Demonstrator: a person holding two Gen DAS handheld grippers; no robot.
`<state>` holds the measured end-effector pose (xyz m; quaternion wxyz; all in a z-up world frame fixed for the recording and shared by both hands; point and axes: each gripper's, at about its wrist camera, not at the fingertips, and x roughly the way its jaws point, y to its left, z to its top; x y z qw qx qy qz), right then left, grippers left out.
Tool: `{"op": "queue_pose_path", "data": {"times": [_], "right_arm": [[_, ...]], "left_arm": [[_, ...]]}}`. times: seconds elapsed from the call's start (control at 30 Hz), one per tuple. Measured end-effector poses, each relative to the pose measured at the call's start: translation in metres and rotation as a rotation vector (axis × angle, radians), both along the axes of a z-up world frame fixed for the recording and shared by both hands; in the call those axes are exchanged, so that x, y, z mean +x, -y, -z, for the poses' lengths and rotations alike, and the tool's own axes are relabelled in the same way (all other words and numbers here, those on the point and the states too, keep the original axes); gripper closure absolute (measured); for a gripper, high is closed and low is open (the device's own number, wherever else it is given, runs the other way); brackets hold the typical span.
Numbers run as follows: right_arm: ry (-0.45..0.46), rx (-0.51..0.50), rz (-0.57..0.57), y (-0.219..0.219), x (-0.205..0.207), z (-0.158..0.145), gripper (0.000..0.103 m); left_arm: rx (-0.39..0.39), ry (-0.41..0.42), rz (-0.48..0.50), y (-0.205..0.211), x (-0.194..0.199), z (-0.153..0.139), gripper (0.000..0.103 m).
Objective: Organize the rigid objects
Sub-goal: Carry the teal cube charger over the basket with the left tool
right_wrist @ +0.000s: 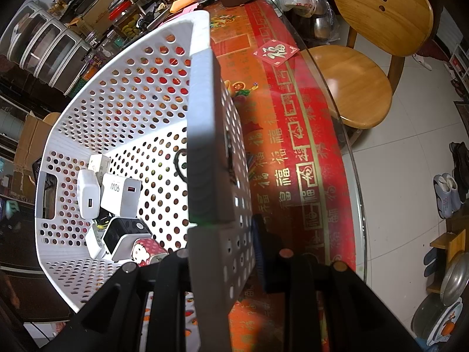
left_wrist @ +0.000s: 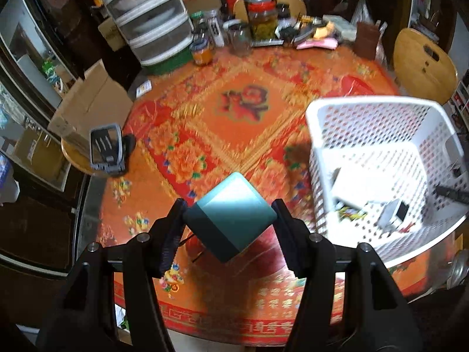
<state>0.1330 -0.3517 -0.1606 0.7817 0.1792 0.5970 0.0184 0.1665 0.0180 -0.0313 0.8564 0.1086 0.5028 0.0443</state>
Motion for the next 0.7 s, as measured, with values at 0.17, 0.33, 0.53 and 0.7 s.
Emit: {"op": "queue_pose_path", "data": {"times": [0.17,0.33,0.53,0.7], "right_arm": [[0.001,0.0,0.0,0.0,0.0,0.0,0.08],[0.002,0.001,0.001,0.0,0.0,-0.001,0.08],[0.002,0.001,0.0,0.001,0.0,-0.002,0.08],[0.002,0.001,0.0,0.001,0.0,-0.001,0.08]], "left_arm": [[-0.031,0.028,0.058,0.042,0.008,-0.023,0.047],[-0.022,0.001,0.15,0.107,0.016,-0.002,0.047],[-0.026,-0.045,0.251,0.173,0.025,0.045,0.047],[-0.018,-0.075,0.27,0.194,0.038,0.076,0.047]]}}
